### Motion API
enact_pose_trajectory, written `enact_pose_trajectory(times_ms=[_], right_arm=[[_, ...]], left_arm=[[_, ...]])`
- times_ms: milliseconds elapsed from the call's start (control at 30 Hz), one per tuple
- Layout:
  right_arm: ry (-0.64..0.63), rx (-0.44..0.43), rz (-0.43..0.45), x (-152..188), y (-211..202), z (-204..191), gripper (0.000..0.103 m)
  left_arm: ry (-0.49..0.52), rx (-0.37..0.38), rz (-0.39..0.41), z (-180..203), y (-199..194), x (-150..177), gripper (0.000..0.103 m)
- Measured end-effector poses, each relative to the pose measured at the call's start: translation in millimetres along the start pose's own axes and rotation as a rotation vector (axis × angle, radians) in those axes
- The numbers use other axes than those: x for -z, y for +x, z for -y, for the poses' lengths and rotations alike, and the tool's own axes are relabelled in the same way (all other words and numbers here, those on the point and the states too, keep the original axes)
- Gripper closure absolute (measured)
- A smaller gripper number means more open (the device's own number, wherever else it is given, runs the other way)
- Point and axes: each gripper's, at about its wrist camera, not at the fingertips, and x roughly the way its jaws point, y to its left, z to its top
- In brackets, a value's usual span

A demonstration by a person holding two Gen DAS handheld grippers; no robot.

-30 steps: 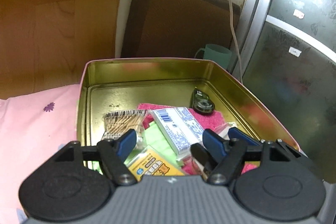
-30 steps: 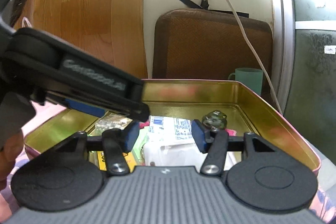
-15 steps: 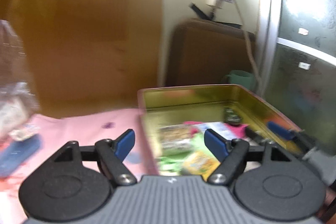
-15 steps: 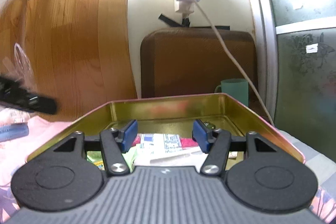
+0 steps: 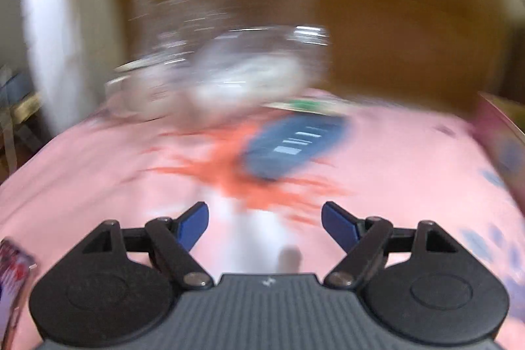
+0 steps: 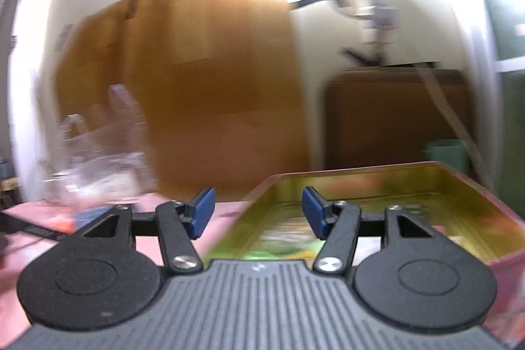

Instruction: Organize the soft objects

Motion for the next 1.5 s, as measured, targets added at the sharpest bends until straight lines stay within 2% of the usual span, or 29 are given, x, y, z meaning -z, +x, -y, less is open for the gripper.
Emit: enact_pose_trajectory(times_ms=[67,133,233,300,433,567,700,800,867,1033,1267,1333,1500], right_arm=[[0.015,-0.083,-0.045,-5,10,-24,0.041],[0.063,-0.181,-0.115,-8,29,-47,0.041],[0.147,-0.282,-0.224,-9,72,-77,0.041],[0.181,-0.31,-0.272,-8,103,-94,0.041],[0.26,-0.31,-0.378,0,176,-113,0.041],[0.382,-0.241,-0.484,12,250,-118,0.041],[0.504,-0.199,-0.554,27,297,-118,0.041],[0.57,-0.211,-0.56,29,313,-120,0.042],[0.538,-0.235,-0.57,26,319,-128,0.061],[0.494,-0.275,-0.524,13,297,-131,0.077],[0.482,-0.322,-0.483,2,221,-103,0.087],[0.462,-0.312,-0.494,7,200,-97,0.086],[0.517,-0.343,-0.543,30,133,-73,0.086]], left_arm=[[-0.112,-0.048,0.007,-28,6,-6,0.025],[-0.202,-0.045,0.031,-49,7,-5,0.024],[-0.245,-0.031,0.025,-56,13,0,0.024],[-0.234,-0.012,0.073,-52,5,2,0.023],[-0.153,0.016,0.12,-38,-6,6,0.022],[-0.143,0.048,0.109,-41,1,3,0.022],[-0.173,0.067,0.076,-46,8,1,0.022],[-0.167,0.072,0.067,-44,10,1,0.022],[-0.155,0.073,0.069,-42,9,2,0.022],[-0.161,0.076,0.061,-42,11,1,0.022],[-0.205,0.083,0.052,-51,13,0,0.022],[-0.212,0.085,0.051,-52,13,1,0.022],[-0.212,0.092,0.054,-52,12,1,0.021]])
